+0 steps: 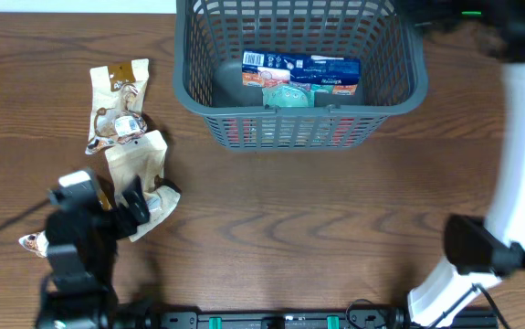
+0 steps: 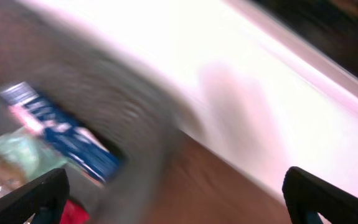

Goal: Pack container
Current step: 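Lift the wipe packet with the right gripper and drop it in basket, then reach the left gripper to the tan paper pouches and grasp one, then lift the tan pouch with the left gripper and release it into basket, then lower the left gripper onto another tan pouch and grasp it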

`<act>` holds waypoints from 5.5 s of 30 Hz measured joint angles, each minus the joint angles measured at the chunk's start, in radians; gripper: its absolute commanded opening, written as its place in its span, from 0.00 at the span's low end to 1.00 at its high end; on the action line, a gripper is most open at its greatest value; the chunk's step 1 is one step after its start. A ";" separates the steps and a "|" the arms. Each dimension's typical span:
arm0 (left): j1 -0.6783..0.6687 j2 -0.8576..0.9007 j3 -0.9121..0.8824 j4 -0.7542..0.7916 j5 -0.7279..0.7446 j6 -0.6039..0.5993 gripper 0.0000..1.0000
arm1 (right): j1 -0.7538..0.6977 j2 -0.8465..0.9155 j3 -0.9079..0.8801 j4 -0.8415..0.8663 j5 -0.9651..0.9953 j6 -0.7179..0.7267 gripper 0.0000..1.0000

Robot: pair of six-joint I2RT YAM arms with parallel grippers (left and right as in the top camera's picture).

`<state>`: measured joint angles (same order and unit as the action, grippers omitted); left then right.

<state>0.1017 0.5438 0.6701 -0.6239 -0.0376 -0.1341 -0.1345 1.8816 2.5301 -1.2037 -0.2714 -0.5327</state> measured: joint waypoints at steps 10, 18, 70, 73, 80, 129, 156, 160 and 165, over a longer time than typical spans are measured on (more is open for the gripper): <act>0.054 0.652 0.780 -0.549 0.001 0.032 0.99 | -0.253 0.021 -0.192 -0.184 -0.024 0.209 0.99; 0.054 0.909 0.925 -0.661 0.033 0.038 0.99 | -0.246 0.041 -0.573 -0.060 -0.029 0.234 0.99; -0.024 1.184 0.335 -0.095 0.057 0.024 0.06 | -0.148 0.042 -0.734 0.014 -0.030 0.238 0.99; -0.024 1.178 0.335 -0.133 0.063 0.022 0.06 | -0.148 0.042 -0.734 0.016 -0.028 0.238 0.99; -0.024 1.030 0.448 -0.237 0.091 0.011 0.06 | -0.148 0.042 -0.734 0.018 -0.028 0.237 0.99; -0.661 1.544 1.380 -0.287 0.109 1.048 0.06 | -0.148 0.042 -0.734 0.002 -0.016 0.238 0.99; -0.317 1.019 1.400 -0.326 -0.161 0.735 0.99 | -0.148 0.042 -0.734 -0.018 -0.016 0.238 0.99; -0.123 1.043 1.403 -0.418 -0.106 0.595 0.99 | -0.148 0.042 -0.734 -0.018 -0.016 0.237 0.99; 0.024 1.195 1.402 -0.462 0.002 0.468 0.99 | -0.148 0.042 -0.734 -0.019 -0.016 0.238 0.99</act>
<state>0.1257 1.7390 2.0724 -1.0863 -0.0357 0.3340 -0.2829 1.9236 1.7958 -1.2224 -0.2878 -0.2951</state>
